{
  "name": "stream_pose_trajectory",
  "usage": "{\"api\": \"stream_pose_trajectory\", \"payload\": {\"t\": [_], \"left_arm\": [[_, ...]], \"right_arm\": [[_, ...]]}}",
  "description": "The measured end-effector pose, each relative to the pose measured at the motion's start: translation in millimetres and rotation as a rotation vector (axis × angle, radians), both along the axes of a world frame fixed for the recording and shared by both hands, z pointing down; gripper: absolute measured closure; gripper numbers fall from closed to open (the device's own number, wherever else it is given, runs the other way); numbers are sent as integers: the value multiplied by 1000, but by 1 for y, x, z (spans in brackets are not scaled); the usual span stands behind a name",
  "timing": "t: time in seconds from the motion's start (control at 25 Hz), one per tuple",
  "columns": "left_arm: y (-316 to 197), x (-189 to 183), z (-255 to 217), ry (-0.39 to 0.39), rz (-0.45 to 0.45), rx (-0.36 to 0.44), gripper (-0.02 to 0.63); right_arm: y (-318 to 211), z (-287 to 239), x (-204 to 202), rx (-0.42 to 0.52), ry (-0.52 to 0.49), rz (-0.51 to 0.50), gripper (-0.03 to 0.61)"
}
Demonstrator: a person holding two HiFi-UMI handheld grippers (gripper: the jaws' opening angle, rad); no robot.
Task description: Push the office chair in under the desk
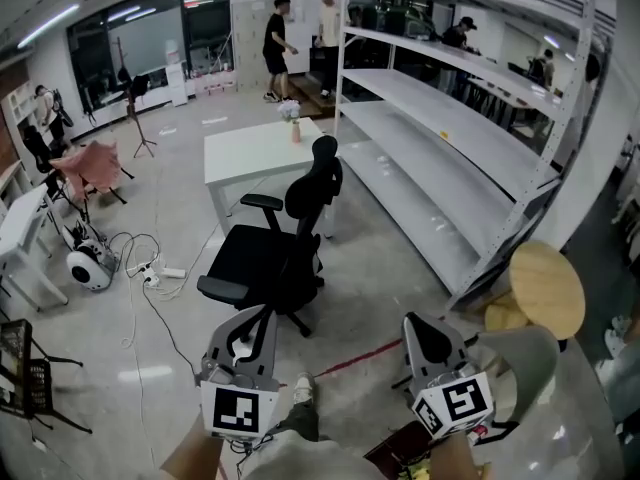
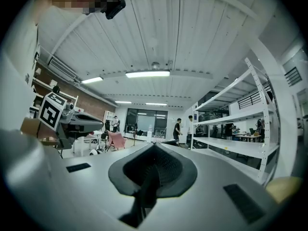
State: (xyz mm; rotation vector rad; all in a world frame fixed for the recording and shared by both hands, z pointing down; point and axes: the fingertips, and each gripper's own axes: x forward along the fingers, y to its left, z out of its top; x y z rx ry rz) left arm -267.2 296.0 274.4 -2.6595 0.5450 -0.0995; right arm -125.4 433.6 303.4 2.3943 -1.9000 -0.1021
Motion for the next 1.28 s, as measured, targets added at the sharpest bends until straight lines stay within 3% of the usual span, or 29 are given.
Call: {"api": "stream_pose_trajectory", "payload": {"t": [0.32, 1.04, 1.28], "left_arm": [[-47, 46, 22, -28, 3, -34, 606], [-202, 177, 60, -151, 54, -93, 606], [-240, 211, 63, -143, 86, -108, 604]], "right_arm": [[-47, 23, 43, -64, -5, 5, 572], [-209, 33, 163, -145, -9, 10, 572], [-258, 39, 194, -160, -8, 25, 572]]}}
